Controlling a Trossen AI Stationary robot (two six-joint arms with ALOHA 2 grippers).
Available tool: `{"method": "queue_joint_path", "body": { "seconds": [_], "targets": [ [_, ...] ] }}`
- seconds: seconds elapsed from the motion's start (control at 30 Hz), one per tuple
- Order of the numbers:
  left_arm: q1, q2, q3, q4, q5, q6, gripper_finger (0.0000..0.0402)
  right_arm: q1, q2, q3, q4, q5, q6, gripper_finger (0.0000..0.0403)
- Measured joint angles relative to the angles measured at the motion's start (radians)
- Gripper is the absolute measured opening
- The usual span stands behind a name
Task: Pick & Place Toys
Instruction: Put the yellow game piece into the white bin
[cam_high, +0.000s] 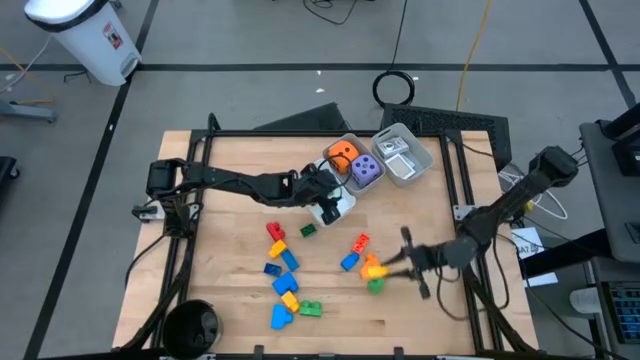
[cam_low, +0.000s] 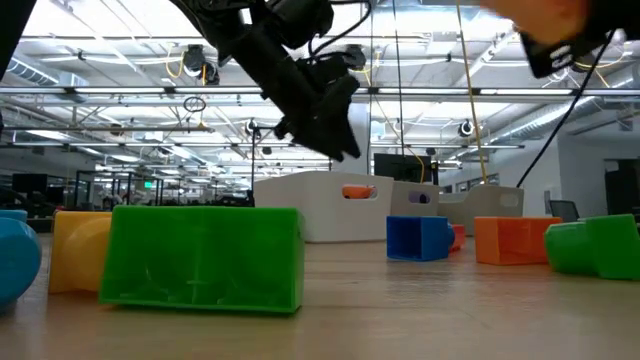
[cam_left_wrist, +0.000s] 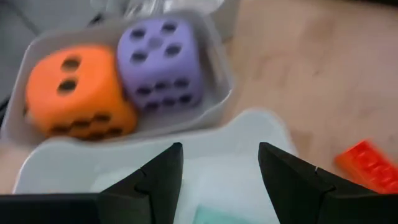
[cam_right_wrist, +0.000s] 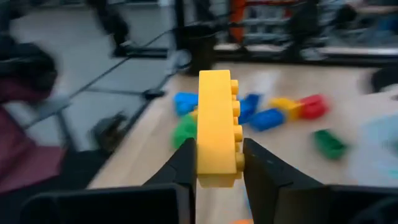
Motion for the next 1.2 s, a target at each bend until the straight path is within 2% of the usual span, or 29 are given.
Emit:
{"method": "queue_joint_path", "body": {
  "seconds": [0.1, 0.23, 0.33, 0.47, 0.7, 0.83, 0.9, 1.0, 1.1, 1.2],
  "targets": [
    [0.007, 0.000, 0.000, 0.061, 0.043, 0.030, 0.0216, -0.073, -0.066, 0.000, -0.079, -0.003, -0.036, 0.0061],
    [0.024, -0.001, -0.009, 0.155, 0.183, 0.053, 0.0216, -0.170, -0.111, 0.000, -0.145, -0.005, -0.045, 0.0062],
    [0.039, -0.014, -0.061, 0.275, 0.280, 0.068, 0.0216, -0.222, -0.133, 0.000, -0.185, -0.008, -0.045, 0.0061],
    [0.078, -0.039, -0.143, 0.384, 0.336, 0.064, 0.0216, -0.253, -0.155, 0.000, -0.227, -0.008, -0.040, 0.0063],
    [0.164, -0.052, -0.337, 0.775, 0.587, -0.023, 0.0216, -0.305, -0.158, 0.000, -0.237, -0.009, -0.049, 0.0060],
    [0.200, -0.062, -0.398, 0.906, 0.694, -0.098, 0.0216, -0.355, -0.158, 0.000, -0.218, -0.017, -0.058, 0.0063],
    [0.188, -0.063, -0.405, 0.944, 0.753, -0.117, 0.0216, -0.392, -0.157, 0.000, -0.202, -0.059, -0.067, 0.0061],
    [0.139, -0.063, -0.404, 0.952, 0.757, -0.119, 0.0216, -0.449, -0.158, 0.000, -0.173, -0.149, -0.065, 0.0059],
    [0.069, -0.060, -0.388, 0.930, 0.678, -0.081, 0.0216, -0.483, -0.145, 0.000, -0.150, -0.216, -0.038, 0.0060],
    [0.007, -0.059, -0.332, 0.814, 0.620, -0.010, 0.0219, -0.490, -0.118, 0.000, -0.147, -0.257, -0.034, 0.0063]
  ]
}}
